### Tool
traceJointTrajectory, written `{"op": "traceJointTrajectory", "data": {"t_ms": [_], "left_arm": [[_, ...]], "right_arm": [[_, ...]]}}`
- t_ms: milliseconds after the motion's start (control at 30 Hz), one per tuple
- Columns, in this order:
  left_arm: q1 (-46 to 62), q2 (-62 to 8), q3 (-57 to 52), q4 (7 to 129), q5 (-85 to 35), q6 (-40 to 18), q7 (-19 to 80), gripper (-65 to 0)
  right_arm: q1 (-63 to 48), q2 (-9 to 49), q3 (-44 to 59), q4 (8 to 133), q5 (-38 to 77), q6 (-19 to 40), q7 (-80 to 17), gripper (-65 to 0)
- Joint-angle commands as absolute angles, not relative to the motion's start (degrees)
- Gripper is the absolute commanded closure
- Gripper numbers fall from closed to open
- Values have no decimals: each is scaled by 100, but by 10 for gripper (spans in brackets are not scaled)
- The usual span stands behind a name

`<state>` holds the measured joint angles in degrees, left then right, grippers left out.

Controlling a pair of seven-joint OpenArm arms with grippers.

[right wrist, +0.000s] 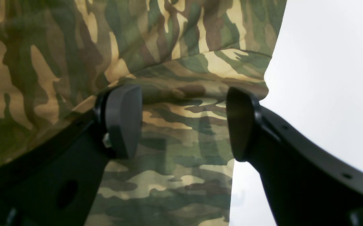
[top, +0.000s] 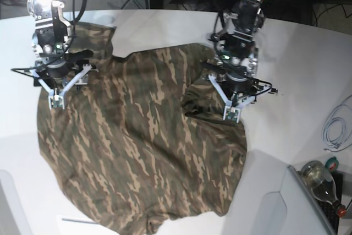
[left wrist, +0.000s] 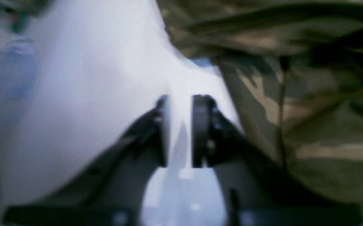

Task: Layout the t-shirt on the table in an organized manner, then fold the t-shirt properly
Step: 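Grasp a fold in the shirt's middle with the left gripper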

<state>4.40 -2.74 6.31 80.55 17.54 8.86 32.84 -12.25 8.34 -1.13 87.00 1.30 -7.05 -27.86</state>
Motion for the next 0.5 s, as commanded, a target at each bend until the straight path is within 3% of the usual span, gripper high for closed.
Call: {"op": "traceJointTrajectory", "data": {"t_ms": [0,100,167,267,467], "left_arm": [[382,-295,585,8066,1543,734,3064,-77],[198,-418,549,7969,840,110,3055,-189],[154,-479,576,7978,453,57,3073,-303],[75,-549,585,7969,-40,-75,3073,-416],[-295,-532,593,7380,-224,-374,3073,-441]], "right_arm": [[-1165,875,-101,8813,101,-716,-2668,-390],[-1156,875,-101,8813,101,-716,-2668,-390],[-1156,875,-101,8813,101,-716,-2668,-390],[-1156,875,-101,8813,101,-716,-2668,-390],[-1156,875,-101,8813,101,-716,-2668,-390]]}}
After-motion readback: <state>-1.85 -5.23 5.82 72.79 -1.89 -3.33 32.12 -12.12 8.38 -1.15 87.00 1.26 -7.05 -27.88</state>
